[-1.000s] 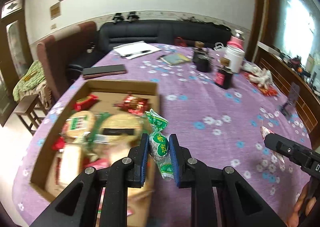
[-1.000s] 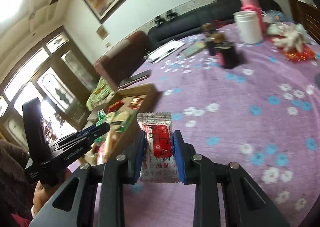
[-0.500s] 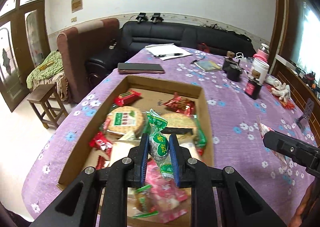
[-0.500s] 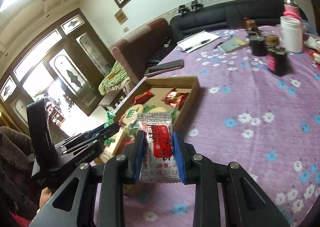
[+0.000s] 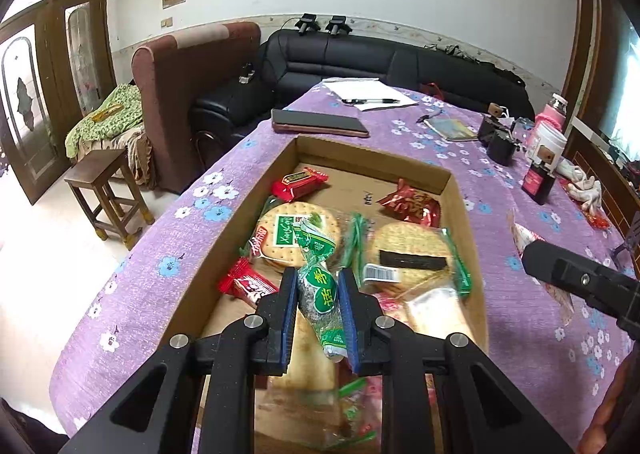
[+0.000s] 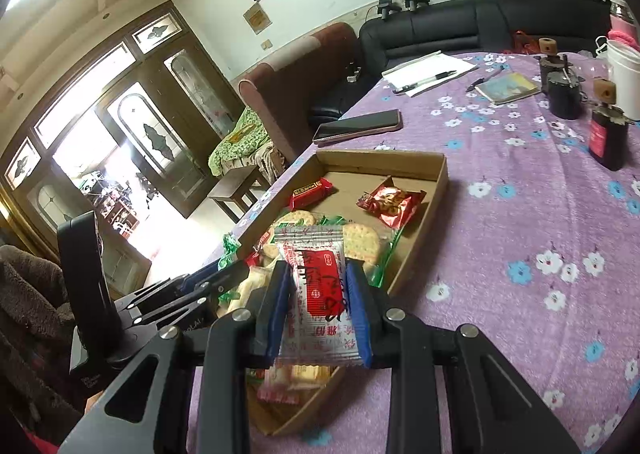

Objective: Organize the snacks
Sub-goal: 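Carry the white-red packet and green candy over the box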

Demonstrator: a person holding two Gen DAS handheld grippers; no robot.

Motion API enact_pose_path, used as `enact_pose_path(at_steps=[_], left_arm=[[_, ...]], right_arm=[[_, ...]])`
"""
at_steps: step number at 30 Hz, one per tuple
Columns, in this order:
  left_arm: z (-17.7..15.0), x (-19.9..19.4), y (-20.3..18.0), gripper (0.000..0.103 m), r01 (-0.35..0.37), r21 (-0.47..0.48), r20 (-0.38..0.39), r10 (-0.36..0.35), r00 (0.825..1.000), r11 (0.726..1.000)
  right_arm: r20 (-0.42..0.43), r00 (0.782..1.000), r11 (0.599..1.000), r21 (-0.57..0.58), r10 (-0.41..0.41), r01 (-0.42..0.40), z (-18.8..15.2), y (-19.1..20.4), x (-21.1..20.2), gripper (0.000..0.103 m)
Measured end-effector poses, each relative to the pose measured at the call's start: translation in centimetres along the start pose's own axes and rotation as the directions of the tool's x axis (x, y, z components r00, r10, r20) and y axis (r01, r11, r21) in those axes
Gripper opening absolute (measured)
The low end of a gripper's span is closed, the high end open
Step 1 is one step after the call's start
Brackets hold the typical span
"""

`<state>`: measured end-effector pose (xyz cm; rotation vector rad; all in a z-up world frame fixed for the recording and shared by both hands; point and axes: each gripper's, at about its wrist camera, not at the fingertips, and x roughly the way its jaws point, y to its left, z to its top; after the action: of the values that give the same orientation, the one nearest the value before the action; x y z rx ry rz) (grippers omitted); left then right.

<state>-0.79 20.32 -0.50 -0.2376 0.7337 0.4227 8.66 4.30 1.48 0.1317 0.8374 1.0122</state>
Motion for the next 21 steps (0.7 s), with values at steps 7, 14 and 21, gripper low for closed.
enact_pose_path(at_steps=[7,14,21], left_arm=[[0.6,1.5,0.3,0.021,-0.014,0.005,-0.031,0.014,0.999,1.0],[1.8,2.4,0.4,0.021,-0.018,0.016,-0.05,0.018,0.999,1.0],[4.9,4.6,0.1,0.021,0.003,0.033,-0.083,0.0,0.997,0.999]], right_arm=[[-0.012,1.0,1.0,0.012,0.01,-0.009,1.3,-0.5,2.4,0.028],[-0.033,0.999,1.0,0.016,0.013,-0.012,2.6,-1.2,5.0,0.028],[-0.039,0.999,0.999,0.026,-0.024,0.025,4.2,-2.5,7.1,0.029]])
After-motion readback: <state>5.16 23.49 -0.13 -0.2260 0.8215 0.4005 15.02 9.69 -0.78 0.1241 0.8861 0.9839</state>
